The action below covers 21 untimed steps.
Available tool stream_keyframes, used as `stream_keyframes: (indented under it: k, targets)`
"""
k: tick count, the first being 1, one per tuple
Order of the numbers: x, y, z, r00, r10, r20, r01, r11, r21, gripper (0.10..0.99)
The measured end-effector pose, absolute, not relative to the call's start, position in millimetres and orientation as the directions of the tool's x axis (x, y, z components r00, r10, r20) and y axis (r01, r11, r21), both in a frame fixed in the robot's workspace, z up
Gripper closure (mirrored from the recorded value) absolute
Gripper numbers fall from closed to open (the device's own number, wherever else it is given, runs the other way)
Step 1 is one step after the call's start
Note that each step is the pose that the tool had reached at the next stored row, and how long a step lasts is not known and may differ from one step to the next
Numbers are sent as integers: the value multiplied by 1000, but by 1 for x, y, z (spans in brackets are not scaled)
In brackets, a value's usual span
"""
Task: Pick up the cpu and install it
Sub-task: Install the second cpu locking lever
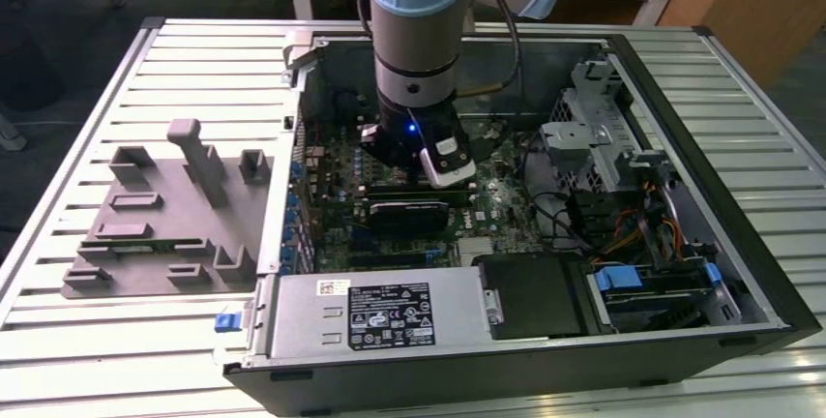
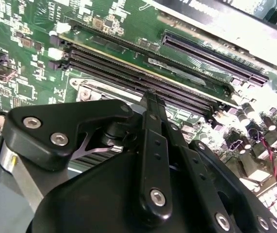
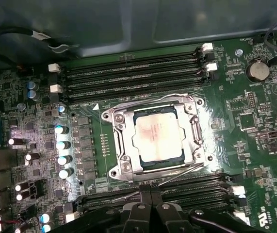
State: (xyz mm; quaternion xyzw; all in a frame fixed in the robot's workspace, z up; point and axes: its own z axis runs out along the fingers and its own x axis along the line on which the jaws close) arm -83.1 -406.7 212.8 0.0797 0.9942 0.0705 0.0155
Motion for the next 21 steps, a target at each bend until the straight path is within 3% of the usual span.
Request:
stream_keyframes:
  k: [6, 21]
  targets:
    - [-87, -411, 210, -987, 161, -12, 155, 969, 190, 980]
    - [-95, -420, 207, -987, 161, -5, 155, 961, 228, 980]
